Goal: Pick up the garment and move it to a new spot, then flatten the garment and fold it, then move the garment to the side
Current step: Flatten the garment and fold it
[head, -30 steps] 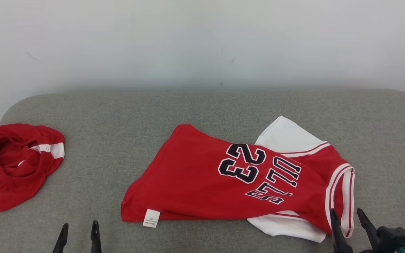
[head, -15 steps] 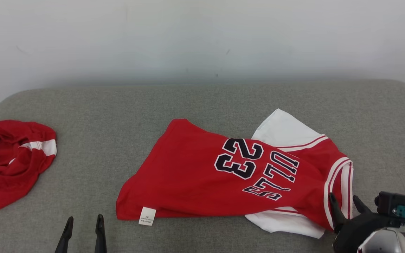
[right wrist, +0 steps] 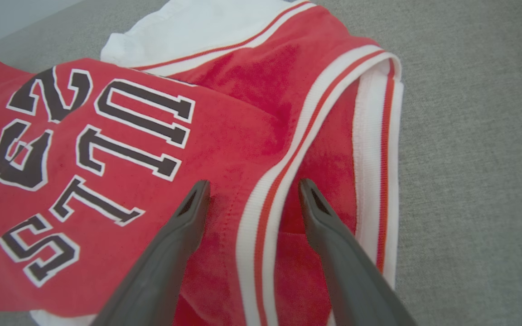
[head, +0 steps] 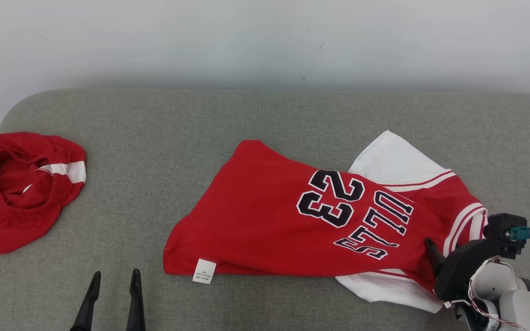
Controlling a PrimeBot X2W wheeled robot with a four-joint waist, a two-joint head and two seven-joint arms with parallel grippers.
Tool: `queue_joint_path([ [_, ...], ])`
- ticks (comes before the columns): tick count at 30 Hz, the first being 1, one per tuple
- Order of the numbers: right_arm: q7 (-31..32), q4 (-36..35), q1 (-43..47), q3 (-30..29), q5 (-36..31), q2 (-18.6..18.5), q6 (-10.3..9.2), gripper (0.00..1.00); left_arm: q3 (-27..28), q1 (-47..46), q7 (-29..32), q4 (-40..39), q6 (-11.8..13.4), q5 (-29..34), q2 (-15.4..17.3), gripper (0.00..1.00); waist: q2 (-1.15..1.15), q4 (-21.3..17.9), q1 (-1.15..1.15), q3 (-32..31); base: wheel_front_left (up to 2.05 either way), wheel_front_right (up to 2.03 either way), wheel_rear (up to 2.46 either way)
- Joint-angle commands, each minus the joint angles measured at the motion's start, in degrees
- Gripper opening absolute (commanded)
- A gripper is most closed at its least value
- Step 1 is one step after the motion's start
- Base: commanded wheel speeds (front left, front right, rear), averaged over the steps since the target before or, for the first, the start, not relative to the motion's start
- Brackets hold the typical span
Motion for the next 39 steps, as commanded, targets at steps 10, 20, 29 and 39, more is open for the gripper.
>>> queue_joint_path([
  [10,-3.68,-0.16,-2.27,-0.38,-1.04,0.0,-0.11,0.0,-0.61,-1.17,-0.19,-0.17,0.53,-0.86,-0.03,1.0,0.0,1.43,-0.01,1.97,0.0,0.0,0.0],
  [20,-4.59,0.33,-11.84,1.55,-3.11,-1.73,-0.11,0.0,-1.49,-2.94,-0.19,-0.97,0.53,-0.92,-0.04,1.0,0.0,2.35,-0.01,4.47,0.0,0.0,0.0],
  [29,-8.06,8.71,-23.61,4.94,-3.57,-6.6,-0.11,0.0,-3.82,-5.69,-0.19,-1.47,0.95,-1.59,-0.02,1.0,0.0,6.54,-0.01,8.25,0.0,0.0,0.0],
  [39,-16.81,18.73,-30.2,11.48,-3.44,-10.64,-0.11,1.0,-5.1,-6.88,-0.19,-1.54,1.38,-2.29,-0.03,1.0,0.0,9.96,-0.01,9.96,0.0,0.0,0.0],
])
